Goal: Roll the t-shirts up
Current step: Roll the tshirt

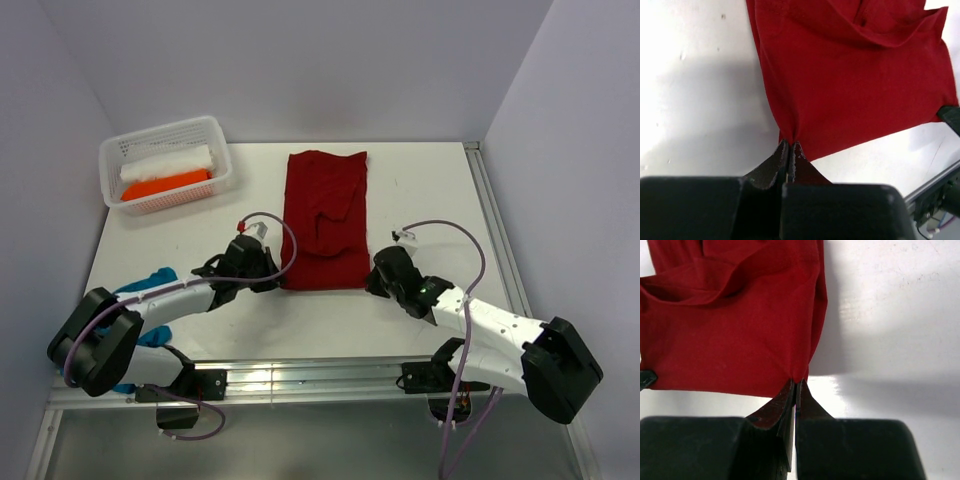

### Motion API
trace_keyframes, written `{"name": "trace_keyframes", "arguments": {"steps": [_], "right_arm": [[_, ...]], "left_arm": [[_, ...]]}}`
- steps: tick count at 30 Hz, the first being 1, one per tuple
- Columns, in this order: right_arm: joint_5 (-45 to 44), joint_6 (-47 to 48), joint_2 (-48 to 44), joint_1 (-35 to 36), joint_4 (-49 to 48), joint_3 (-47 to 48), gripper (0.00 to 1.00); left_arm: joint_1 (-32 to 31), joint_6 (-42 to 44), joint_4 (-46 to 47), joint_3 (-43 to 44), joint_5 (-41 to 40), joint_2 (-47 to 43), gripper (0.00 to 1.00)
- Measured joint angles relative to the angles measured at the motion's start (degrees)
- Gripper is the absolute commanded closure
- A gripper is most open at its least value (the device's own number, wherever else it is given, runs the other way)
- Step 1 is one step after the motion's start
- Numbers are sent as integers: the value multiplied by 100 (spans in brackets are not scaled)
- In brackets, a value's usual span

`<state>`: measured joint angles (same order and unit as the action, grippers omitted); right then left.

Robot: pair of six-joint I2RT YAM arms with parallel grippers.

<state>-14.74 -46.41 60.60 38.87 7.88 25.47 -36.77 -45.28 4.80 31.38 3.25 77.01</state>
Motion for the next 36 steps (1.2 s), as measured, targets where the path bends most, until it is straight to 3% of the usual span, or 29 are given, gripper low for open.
{"name": "trace_keyframes", "arguments": {"steps": [4,8,20,27,36], "right_arm": [[22,63,31,0,592,621,100],[24,92,28,-2,581,1075,100],[529,-109,81,0,310,-52,100],[549,-111,-428,0,354,-107,100],[605,-37,-719,-2,903,284,100]], "left_arm": [[149,26,-730,476,94,-166,99],[343,74,-997,942,74,-490,100],[354,-92,-575,-291,393,-481,100],[354,-96,-551,-317,409,-621,100],[354,-79,-1268,129,398,-946,99]]}}
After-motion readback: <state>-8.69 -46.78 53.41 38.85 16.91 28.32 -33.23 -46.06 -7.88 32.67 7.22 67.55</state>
